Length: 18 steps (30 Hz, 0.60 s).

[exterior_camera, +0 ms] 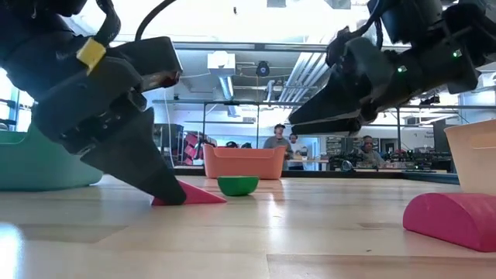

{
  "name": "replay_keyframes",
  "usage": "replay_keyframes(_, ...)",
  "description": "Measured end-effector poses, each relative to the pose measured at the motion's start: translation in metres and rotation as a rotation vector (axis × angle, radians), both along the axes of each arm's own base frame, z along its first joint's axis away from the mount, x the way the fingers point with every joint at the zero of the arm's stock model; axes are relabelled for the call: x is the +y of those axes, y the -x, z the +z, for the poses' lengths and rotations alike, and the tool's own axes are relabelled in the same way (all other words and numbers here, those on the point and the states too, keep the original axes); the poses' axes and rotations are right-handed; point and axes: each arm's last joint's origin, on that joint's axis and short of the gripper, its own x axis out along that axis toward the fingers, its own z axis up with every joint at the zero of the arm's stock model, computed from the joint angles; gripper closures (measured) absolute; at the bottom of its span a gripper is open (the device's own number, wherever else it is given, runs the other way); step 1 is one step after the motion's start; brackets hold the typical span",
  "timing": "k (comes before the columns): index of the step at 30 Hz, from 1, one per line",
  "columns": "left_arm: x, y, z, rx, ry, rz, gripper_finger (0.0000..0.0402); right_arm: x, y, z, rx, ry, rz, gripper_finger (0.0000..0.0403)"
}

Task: Sort blocks by size
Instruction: Put the red triangle block into the yellow bin

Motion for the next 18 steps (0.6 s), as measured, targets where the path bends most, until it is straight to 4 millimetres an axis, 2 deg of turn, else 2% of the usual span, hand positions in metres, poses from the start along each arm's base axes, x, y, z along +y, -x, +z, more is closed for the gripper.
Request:
replay_keyframes(5, 0.003, 0.001, 0.019, 0.004, 0.058, -0.066, 0.0303, 0.007, -0.001, 0.001, 0.010, 0.057, 0.264, 0.0204)
replay_keyframes(10, 0.011, -0.002, 0.058, -0.103, 0.043, -0.117, 0.0303, 0.020, -0.011, 0.015, -0.067, 0.303, 0.542, 0.0204)
replay_keyframes(13, 0.019, -0.006, 0.075, -0.163, 0.029, -0.132, 0.0303, 0.033, -0.022, 0.032, -0.129, 0.522, 0.593, 0.0204)
replay_keyframes(18, 0.026, -0.017, 0.103, -0.317, 0.123, -0.220, 0.0303, 0.051, -0.039, 0.059, -0.134, 0.791, 0.639, 0.0204)
